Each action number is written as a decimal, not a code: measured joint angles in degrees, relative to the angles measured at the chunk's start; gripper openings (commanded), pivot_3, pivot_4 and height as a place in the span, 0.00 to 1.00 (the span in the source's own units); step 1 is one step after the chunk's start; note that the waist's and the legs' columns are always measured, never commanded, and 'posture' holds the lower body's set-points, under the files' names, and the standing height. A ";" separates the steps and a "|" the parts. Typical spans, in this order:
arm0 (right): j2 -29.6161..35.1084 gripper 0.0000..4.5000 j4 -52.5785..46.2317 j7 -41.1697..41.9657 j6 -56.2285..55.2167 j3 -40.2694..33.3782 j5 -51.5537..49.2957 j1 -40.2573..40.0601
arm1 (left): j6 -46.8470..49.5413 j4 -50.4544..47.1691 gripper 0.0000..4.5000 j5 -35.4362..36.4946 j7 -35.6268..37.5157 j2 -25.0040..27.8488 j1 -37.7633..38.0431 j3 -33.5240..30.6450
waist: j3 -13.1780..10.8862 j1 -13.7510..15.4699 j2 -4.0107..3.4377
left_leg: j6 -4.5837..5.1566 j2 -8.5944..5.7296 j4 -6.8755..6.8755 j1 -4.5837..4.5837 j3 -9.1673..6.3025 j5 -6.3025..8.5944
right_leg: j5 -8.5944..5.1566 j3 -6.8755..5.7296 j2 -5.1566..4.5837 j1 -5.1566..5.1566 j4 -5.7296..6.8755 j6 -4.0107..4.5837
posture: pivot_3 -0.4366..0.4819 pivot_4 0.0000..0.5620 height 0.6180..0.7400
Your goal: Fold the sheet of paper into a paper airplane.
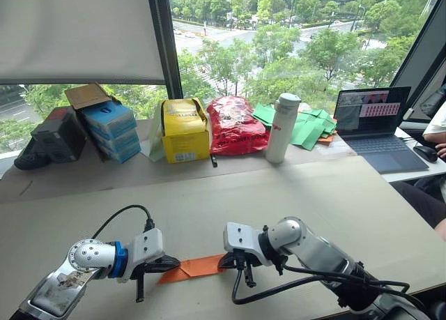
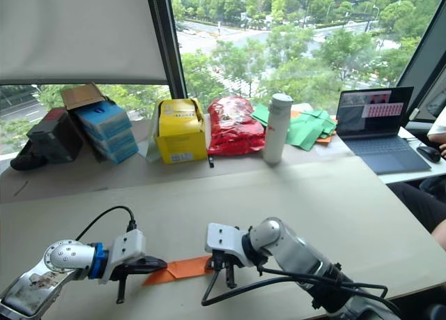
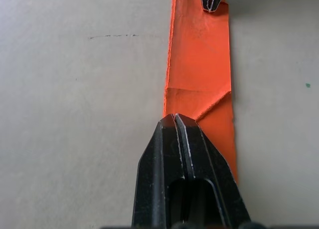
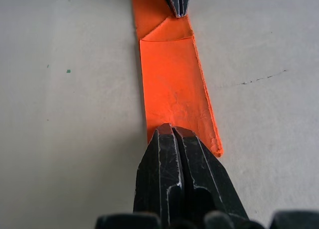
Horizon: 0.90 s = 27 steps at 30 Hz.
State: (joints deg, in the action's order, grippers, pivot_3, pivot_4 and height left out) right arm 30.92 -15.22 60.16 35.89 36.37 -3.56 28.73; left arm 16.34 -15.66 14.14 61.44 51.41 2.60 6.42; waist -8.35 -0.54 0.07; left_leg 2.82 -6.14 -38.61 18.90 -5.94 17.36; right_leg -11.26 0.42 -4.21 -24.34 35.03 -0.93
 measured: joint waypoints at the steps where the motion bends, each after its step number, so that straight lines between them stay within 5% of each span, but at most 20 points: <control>1: 0.00 0.01 0.08 0.05 0.00 0.01 0.00 0.06 | 0.00 0.00 0.00 0.00 -0.05 0.00 0.11 -0.24 | 0.00 0.00 -0.01 | 0.00 0.00 0.00 -0.01 0.00 0.01 | -0.04 0.00 0.00 0.02 0.00 -0.06 | 0.48 0.27 0.98; 11: -0.05 0.01 -0.55 -0.18 -0.07 -0.63 -0.09 -0.17 | 3.28 -0.69 0.00 2.82 -0.94 -0.02 2.83 -5.02 | -0.09 -0.05 0.04 | -0.19 0.00 0.00 0.10 0.00 0.10 | -0.16 0.01 0.00 -0.10 0.02 -0.27 | 0.48 0.27 0.98; 18: -1.96 0.01 -8.46 -3.74 7.72 -13.92 -8.75 -2.09 | 14.26 -6.64 0.00 16.32 -0.39 -0.01 5.61 -17.36 | -0.40 0.12 0.45 | -0.51 -0.04 -0.24 1.42 0.00 -0.34 | 0.23 0.02 0.01 -1.43 0.19 0.34 | 0.48 0.27 0.98; 27: 4.05 0.72 -17.71 -0.23 9.65 -19.68 -18.36 -8.79 | 19.34 -9.90 0.70 23.50 2.93 1.95 12.08 -23.51 | -0.42 0.01 0.45 | -0.35 -0.08 -0.17 1.65 0.09 -0.18 | 0.22 -0.01 -0.06 -1.66 0.01 0.37 | 0.48 0.27 0.98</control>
State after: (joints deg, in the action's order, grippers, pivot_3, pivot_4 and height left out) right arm 34.97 -32.93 59.93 45.54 16.69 -21.92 19.94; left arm 35.69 -25.56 37.64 64.37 53.37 14.68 -17.09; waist -8.77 -0.53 0.51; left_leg 2.47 -6.22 -38.78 20.55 -5.85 17.18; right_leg -11.03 0.41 -4.26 -26.00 35.04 -0.56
